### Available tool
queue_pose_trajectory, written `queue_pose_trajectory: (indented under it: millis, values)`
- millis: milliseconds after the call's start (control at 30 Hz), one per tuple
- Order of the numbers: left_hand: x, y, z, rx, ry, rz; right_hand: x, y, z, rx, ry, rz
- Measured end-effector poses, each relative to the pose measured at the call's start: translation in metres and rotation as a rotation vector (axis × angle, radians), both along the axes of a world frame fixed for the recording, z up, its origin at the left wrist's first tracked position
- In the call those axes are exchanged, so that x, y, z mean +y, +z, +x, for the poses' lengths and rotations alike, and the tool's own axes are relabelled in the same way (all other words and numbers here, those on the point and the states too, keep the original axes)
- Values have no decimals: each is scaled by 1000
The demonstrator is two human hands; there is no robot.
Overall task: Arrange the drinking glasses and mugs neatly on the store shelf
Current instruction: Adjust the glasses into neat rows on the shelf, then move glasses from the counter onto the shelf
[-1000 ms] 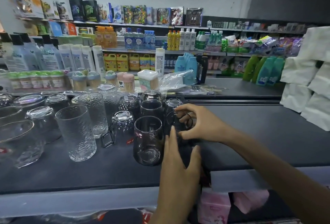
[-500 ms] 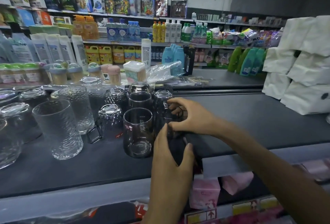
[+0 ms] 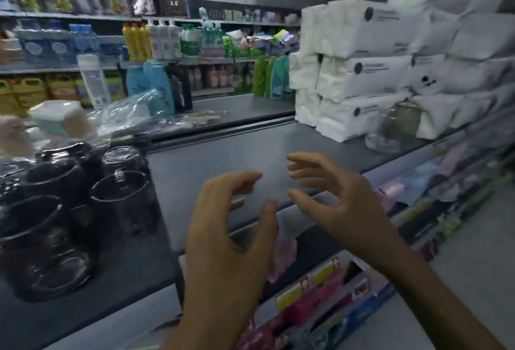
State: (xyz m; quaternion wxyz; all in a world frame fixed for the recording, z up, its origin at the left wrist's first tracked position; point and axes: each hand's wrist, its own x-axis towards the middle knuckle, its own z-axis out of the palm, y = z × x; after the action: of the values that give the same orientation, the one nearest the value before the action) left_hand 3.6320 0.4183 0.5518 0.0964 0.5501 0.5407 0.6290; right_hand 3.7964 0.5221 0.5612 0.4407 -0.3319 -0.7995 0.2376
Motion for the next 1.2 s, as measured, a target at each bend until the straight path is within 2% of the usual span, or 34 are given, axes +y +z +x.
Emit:
queue_pose_trajectory:
  millis: [267,433,600,733,900,1067,1200]
  values:
    - [149,27,149,143,-191,-144,75,-2,163,128,-357,-36]
    - [232,36,223,293,-115,-200,160,0,232,113,-579,12]
    - [291,28,258,410,39,-320,236,7,255,0,-646,23]
    - [315,16,267,347,94,-413,266,10,250,-73,-676,-39]
    - [328,4,261,224,86,-432,280,5,234,-164,-774,-19]
    - [327,8,256,97,15,-433,288,7,225,-183,-856,2]
    - [322,9,246,2,-39,-398,291,8,223,-119,-844,-50]
